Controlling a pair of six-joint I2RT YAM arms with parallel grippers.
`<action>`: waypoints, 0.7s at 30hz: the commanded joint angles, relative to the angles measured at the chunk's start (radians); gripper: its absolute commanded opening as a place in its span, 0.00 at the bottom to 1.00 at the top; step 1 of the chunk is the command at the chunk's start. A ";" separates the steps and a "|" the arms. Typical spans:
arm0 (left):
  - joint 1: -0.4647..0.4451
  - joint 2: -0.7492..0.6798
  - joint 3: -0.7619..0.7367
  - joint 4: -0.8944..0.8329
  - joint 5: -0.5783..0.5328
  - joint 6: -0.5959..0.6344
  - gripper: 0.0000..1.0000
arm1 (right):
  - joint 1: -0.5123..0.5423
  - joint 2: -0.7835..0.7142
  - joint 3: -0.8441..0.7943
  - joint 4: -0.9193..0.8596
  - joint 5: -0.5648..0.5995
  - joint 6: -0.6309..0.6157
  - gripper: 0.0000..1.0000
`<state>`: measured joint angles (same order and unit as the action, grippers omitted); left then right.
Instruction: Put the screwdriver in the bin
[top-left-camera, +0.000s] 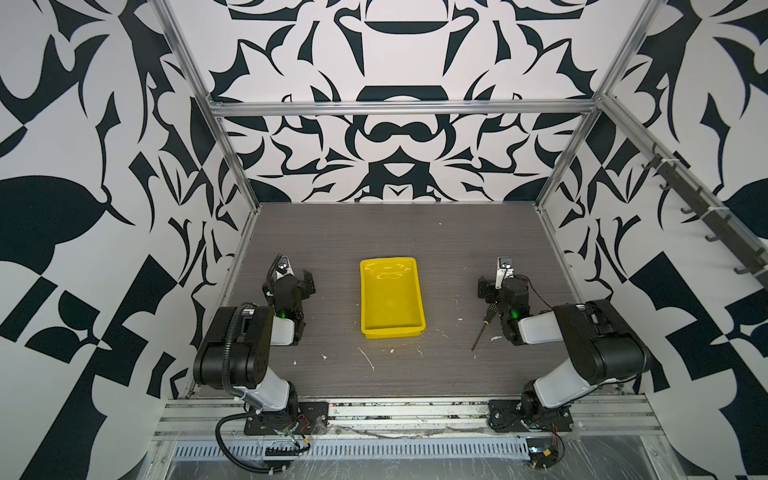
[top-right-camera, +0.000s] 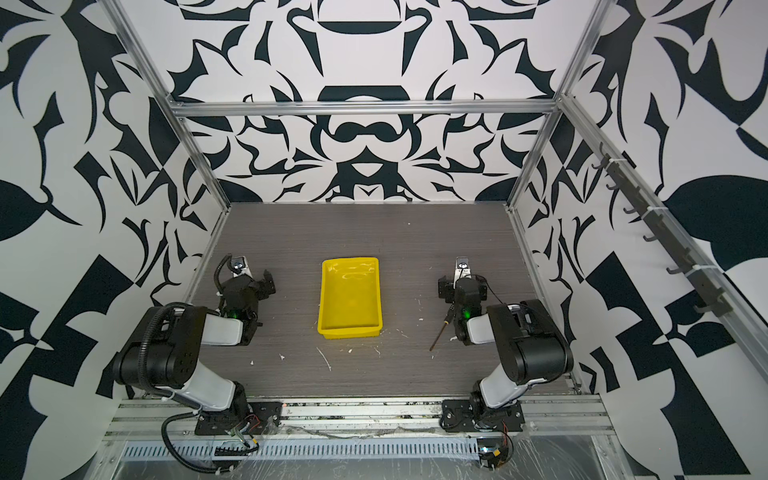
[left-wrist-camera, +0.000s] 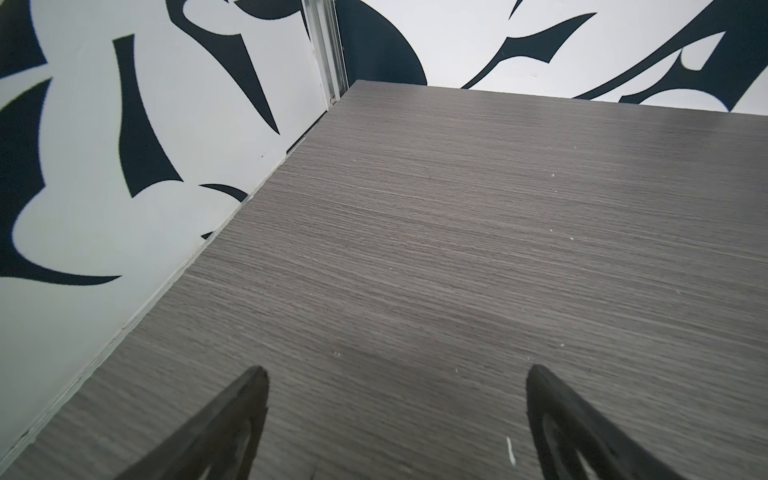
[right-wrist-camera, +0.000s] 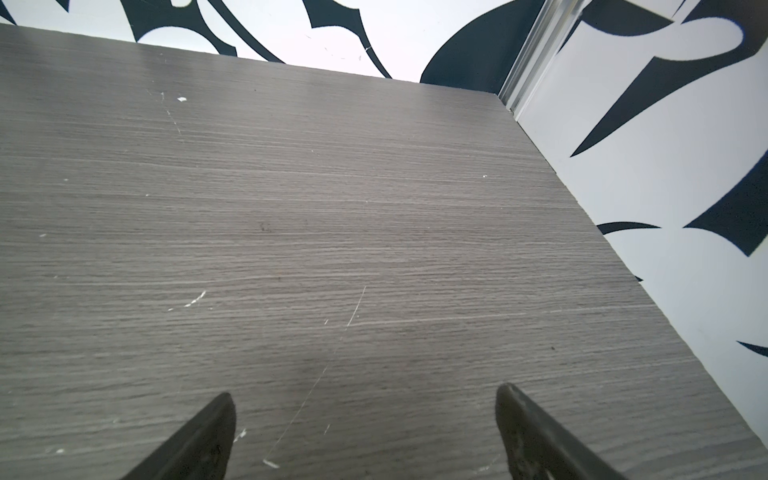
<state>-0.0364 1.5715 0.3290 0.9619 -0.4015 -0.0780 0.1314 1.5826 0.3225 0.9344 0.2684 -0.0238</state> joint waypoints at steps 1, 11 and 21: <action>0.004 -0.008 0.015 0.031 -0.011 -0.007 0.99 | -0.004 -0.024 0.018 0.015 -0.003 0.010 1.00; 0.005 -0.008 0.015 0.031 -0.011 -0.007 0.99 | -0.004 -0.023 0.021 0.009 -0.009 0.004 1.00; 0.006 -0.007 0.015 0.030 -0.010 -0.007 0.99 | -0.004 -0.022 0.023 0.010 -0.009 0.004 1.00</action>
<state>-0.0364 1.5715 0.3290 0.9619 -0.4015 -0.0780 0.1303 1.5826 0.3225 0.9337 0.2646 -0.0242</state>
